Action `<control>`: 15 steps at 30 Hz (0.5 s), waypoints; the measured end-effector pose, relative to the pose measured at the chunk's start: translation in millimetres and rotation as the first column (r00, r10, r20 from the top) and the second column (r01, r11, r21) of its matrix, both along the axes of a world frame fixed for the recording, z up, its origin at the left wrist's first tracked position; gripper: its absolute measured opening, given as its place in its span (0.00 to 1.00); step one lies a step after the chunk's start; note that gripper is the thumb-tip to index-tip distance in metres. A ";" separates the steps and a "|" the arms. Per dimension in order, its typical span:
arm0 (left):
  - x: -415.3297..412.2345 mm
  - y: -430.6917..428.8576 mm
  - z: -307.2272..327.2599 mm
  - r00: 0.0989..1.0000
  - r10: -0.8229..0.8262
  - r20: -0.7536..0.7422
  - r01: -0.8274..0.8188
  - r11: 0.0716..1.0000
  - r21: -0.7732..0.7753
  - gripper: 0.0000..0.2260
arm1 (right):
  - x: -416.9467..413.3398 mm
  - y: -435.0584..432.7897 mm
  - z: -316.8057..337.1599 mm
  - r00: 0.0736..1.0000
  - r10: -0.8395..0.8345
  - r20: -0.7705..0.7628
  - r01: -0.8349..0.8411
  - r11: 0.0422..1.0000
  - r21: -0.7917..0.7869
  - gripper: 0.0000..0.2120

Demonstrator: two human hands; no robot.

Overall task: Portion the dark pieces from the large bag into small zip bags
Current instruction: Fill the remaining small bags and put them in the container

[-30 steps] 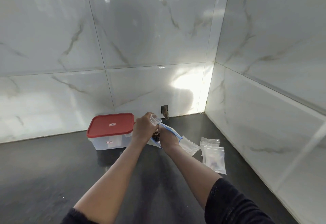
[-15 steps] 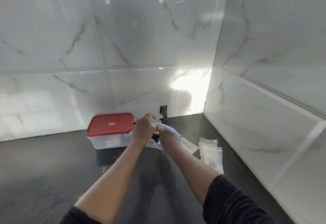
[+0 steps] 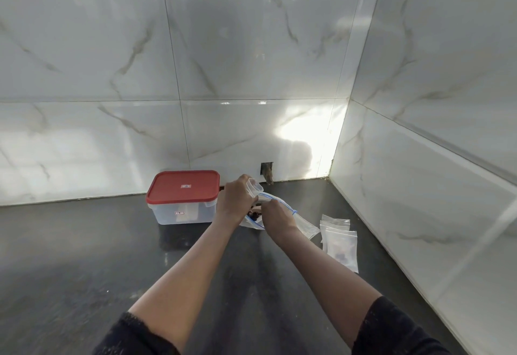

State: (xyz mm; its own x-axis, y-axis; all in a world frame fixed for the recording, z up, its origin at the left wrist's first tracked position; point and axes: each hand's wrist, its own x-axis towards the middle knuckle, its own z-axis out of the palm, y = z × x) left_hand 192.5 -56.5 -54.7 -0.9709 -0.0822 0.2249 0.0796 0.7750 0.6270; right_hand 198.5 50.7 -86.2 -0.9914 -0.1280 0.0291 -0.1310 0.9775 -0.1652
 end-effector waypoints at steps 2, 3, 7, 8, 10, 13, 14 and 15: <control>0.4 0.9 -0.8 1.000 -0.009 -0.006 0.009 1.000 -0.014 0.15 | 2.0 0.3 -1.8 0.999 -0.037 -0.005 0.037 0.999 -0.023 0.16; 0.6 0.8 -1.5 1.000 -0.013 -0.009 0.012 1.000 -0.020 0.15 | 2.7 -0.2 -1.8 0.999 -0.050 0.004 0.050 0.998 -0.022 0.16; -0.4 -0.2 -5.2 0.999 -0.032 -0.005 0.032 0.999 0.004 0.16 | -0.4 -4.9 -2.3 0.998 -0.044 0.033 0.045 0.999 -0.019 0.16; -0.7 -0.4 -5.7 0.999 -0.034 -0.004 0.034 0.999 0.006 0.17 | -1.3 -6.1 -2.5 0.998 -0.032 0.050 0.032 0.999 -0.013 0.16; -1.4 -1.4 -7.5 0.999 -0.036 -0.007 0.036 0.999 0.003 0.18 | -3.3 -8.1 -3.8 0.997 -0.001 0.080 0.001 1.000 0.006 0.16; -1.5 -2.0 -9.0 0.999 -0.042 -0.013 0.041 0.999 -0.011 0.19 | -4.2 -5.5 -4.2 0.996 0.025 0.081 -0.027 0.999 0.023 0.16; -1.9 -2.3 -9.3 0.999 -0.038 -0.012 0.037 0.999 -0.012 0.19 | -4.2 -4.3 -4.3 0.996 0.035 0.076 -0.036 0.999 0.022 0.16; -2.3 -1.8 -9.9 0.999 -0.032 -0.008 0.032 0.999 -0.008 0.19 | -3.6 -2.3 -4.5 0.997 0.042 0.065 -0.043 0.999 0.018 0.16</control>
